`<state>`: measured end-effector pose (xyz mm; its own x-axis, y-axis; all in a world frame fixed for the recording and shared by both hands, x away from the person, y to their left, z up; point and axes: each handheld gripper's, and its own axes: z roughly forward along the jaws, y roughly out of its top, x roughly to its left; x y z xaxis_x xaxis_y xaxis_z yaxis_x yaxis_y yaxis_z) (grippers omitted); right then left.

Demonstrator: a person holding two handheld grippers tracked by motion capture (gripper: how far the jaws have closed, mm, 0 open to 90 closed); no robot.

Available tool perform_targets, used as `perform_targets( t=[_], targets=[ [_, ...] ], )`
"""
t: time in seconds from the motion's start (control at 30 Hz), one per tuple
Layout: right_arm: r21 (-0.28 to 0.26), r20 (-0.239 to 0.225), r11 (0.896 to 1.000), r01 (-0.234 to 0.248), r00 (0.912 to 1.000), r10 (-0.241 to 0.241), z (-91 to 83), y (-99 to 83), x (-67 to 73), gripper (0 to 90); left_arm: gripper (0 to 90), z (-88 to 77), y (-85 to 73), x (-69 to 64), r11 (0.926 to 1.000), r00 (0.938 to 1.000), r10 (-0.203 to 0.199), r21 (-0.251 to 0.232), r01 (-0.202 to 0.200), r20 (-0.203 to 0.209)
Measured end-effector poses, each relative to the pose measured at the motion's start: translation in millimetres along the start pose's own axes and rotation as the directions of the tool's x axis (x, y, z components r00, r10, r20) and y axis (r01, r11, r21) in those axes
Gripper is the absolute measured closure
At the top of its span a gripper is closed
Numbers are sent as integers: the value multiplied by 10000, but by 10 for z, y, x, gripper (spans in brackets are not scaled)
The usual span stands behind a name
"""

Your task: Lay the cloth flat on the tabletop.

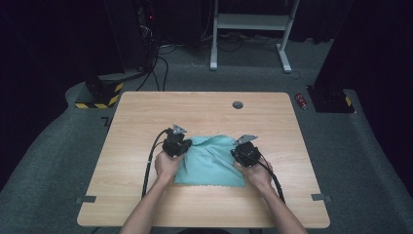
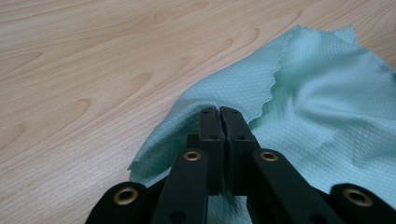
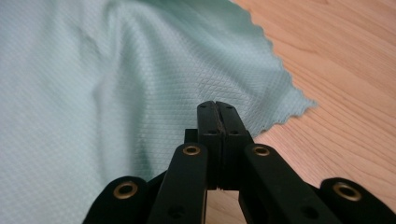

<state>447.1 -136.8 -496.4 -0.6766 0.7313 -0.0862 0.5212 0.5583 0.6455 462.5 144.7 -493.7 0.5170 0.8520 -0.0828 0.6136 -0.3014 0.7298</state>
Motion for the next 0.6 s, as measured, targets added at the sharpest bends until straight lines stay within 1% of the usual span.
perform_targets(
  t=[0.1,0.13,0.17,0.23,0.27,0.37,0.43,0.47,0.57,0.6],
  targets=[
    [160,200,9998,-144,9997,140,31,-29,-46,895,856,-8,-3,32,9998,9998,-143,-101,141,-159],
    [189,229,9998,-120,9997,115,39,-35,-49,893,845,-15,-3,47,9995,9996,-266,-175,264,-102],
    [203,276,9997,-111,9996,105,52,-43,-47,886,832,-22,-3,51,9994,9995,-291,-205,289,-133],
    [158,190,9995,-268,9995,265,57,-52,-61,864,812,-39,-4,56,9996,9998,-165,-228,162,-126],
    [86,139,9995,-310,9994,309,54,-54,-75,846,795,-54,-3,55,9997,9999,-13,-244,9,-159],
    [-201,98,9979,-613,9981,615,-15,-53,-124,825,720,-87,0,51,9993,9996,210,-297,-215,-187],
    [-412,87,9957,-829,9965,834,-78,-40,-169,803,679,-99,0,58,9991,9993,281,-326,-289,-237],
    [-503,131,9951,-852,9962,859,-91,-33,-194,773,645,-94,-1,61,9990,9994,263,-349,-271,-224],
    [-585,184,9906,-1233,9920,1246,-71,-22,-272,728,585,-61,-8,51,9990,9994,316,-311,-320,-144],
    [-660,281,9899,-1256,9914,1277,-44,-26,-315,720,577,-49,-9,44,9989,9992,371,-275,-376,-173]
  ],
)
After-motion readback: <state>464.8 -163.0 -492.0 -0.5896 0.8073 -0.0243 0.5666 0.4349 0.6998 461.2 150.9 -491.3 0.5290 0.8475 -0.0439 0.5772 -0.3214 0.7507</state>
